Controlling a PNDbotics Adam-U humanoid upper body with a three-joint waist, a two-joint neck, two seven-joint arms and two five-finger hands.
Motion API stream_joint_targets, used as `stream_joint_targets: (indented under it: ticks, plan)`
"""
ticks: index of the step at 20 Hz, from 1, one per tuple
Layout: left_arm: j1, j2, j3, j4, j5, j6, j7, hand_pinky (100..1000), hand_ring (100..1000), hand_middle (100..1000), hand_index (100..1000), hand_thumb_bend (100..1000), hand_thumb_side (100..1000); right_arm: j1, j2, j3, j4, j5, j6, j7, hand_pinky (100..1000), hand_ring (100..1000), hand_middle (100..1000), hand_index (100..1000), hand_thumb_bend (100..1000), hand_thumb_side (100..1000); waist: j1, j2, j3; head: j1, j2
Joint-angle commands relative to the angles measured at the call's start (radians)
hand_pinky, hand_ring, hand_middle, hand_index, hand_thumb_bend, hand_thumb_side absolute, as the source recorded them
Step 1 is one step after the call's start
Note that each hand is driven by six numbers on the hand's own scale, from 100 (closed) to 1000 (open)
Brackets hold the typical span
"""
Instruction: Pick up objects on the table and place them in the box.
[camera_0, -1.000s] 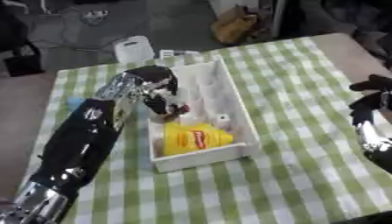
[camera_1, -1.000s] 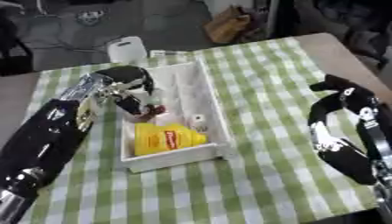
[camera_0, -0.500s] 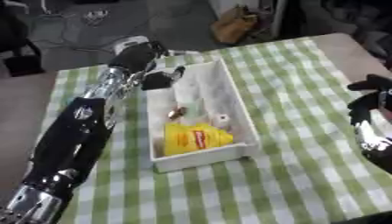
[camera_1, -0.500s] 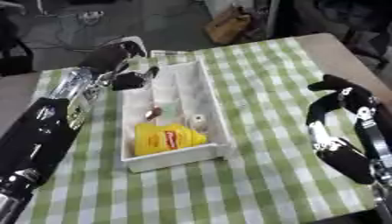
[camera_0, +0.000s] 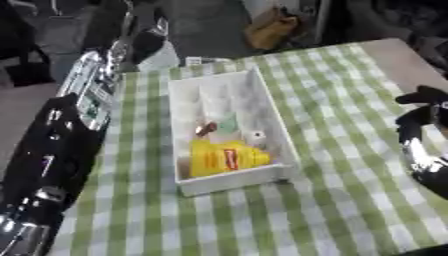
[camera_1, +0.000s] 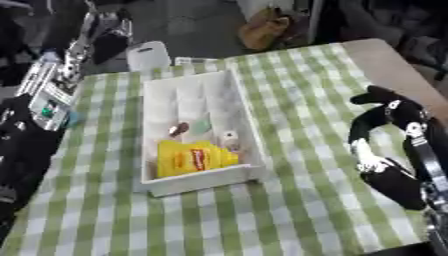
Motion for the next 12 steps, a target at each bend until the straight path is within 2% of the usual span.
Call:
stream_joint_targets:
  ticks: [1, 5, 10, 12]
  plan:
    - [0.006, 0.051, 0.027, -0.025, 0.024, 0.028, 0.012, 761, 805, 769, 817, 100, 556, -0.005, -0.013, -0.011, -0.024, -0.006, 0.002, -0.004, 556, 603, 730, 946, 100, 536, -0.006, -0.025, 0.010, -0.002, 0.004]
    - [0.053, 0.070, 0.045, 0.033, -0.009, 0.080, -0.030, 769, 814, 784, 832, 100, 587, -0.007, -0.014, -0.011, -0.024, -0.007, 0.003, -0.003, 556, 602, 731, 946, 100, 538, -0.003, -0.024, 0.018, 0.009, 0.008]
    - [0.082, 0.072, 0.081, 0.068, -0.045, 0.135, -0.088, 768, 814, 783, 834, 100, 619, -0.008, -0.013, -0.011, -0.024, -0.002, 0.006, -0.002, 555, 601, 730, 946, 100, 546, 0.003, -0.017, 0.020, 0.062, 0.017]
    - [0.087, 0.073, 0.086, 0.065, -0.050, 0.143, -0.099, 766, 813, 780, 833, 100, 621, -0.009, -0.012, -0.010, -0.024, -0.001, 0.007, -0.002, 555, 601, 731, 946, 100, 546, 0.004, -0.015, 0.021, 0.070, 0.019]
